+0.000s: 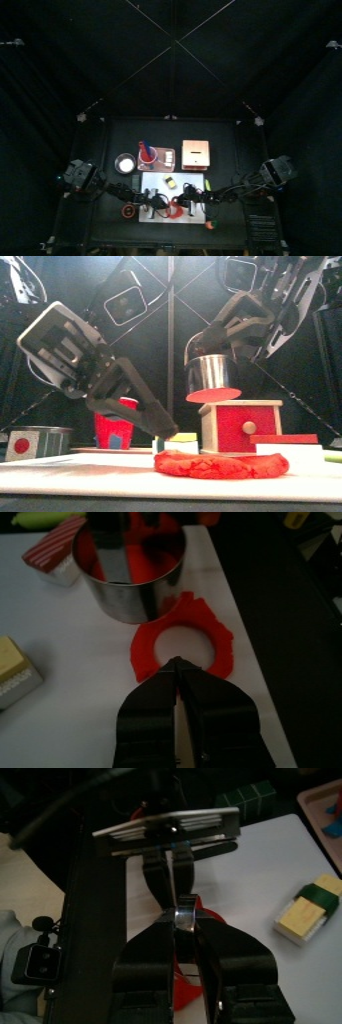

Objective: Rremove excess

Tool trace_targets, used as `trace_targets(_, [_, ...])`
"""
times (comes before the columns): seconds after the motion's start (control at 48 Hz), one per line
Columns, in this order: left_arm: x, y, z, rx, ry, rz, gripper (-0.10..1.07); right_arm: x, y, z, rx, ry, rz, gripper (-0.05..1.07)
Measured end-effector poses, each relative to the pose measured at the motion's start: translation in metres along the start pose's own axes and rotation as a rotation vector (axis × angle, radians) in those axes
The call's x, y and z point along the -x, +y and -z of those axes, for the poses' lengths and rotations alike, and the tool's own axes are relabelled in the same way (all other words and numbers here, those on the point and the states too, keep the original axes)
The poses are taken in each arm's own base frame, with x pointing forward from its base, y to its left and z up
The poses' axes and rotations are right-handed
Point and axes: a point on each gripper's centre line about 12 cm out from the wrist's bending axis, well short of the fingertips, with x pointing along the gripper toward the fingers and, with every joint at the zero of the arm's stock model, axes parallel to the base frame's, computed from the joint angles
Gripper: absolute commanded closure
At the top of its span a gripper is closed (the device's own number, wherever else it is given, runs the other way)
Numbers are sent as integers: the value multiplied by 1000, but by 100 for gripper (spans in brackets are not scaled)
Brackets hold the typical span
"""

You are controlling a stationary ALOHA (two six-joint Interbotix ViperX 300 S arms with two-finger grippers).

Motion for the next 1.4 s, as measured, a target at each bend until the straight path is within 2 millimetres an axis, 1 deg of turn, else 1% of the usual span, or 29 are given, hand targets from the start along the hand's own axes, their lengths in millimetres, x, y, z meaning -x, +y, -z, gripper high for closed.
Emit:
trace_targets(0.146, [4,-2,-9,-18,-26,14,55,10,-10,8,-15,19,20,53])
trace_targets(0.292, [5,-1,-13,-31,-38,20,55,16,-17,21,-20,65,33,53])
trace_targets(0.5, [8,0,-11,-33,-37,19,55,24,-23,42,-48,170,39,53])
trace_targets(0.708, [11,1,-11,-33,-37,19,55,28,-26,52,-50,213,43,50])
trace_targets(0.812, [13,1,-11,-33,-37,19,55,29,-27,55,-49,222,45,43])
trace_targets(0.979, [14,1,-11,-34,-37,19,55,29,-27,56,-52,232,43,23])
trace_targets(1.104, [14,1,-10,-31,-36,18,55,30,-26,55,-49,230,39,11])
trace_targets(1.208, [14,1,-10,-33,-36,19,55,32,-24,50,-40,214,26,8])
trace_targets(1.396, [14,4,-12,-27,-40,12,55,38,-20,36,-8,166,-13,8])
